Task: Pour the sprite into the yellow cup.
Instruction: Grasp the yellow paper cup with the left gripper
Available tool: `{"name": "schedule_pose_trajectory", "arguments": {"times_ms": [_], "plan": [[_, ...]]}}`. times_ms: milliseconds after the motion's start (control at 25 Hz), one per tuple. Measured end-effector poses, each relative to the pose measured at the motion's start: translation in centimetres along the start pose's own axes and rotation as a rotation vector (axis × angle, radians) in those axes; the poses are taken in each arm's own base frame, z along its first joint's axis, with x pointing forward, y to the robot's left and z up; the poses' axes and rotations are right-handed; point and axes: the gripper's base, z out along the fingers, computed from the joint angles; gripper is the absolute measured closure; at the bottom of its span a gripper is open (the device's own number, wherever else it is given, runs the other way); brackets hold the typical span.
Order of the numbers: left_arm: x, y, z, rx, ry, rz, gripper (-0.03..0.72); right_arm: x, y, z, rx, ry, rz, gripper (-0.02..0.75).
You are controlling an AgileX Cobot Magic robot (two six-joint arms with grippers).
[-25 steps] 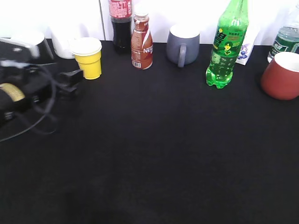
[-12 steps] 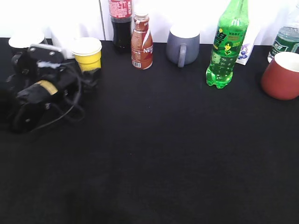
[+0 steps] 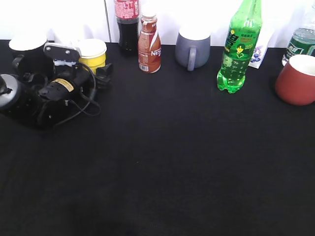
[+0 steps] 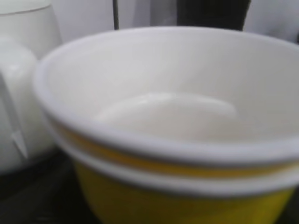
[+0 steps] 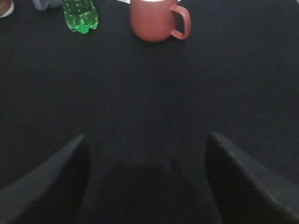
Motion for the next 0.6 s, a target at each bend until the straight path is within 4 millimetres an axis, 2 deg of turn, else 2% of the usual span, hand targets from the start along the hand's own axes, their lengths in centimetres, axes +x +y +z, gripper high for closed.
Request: {"name": "schedule_pose_trajectory", "arguments": {"times_ms": [480,600], "plan": [[-0.13,-0.04,0.0,0.007,-0.069,-0.001,0.071,0.0,0.01,0.0,-0.002,0.0,0.001,0.153],[-0.29,-0.07,-0.01,0.01,-0.087,-0.001,0.14,0.0,0.02,0.0,-0.002,0.0,0.001,0.153]]}}
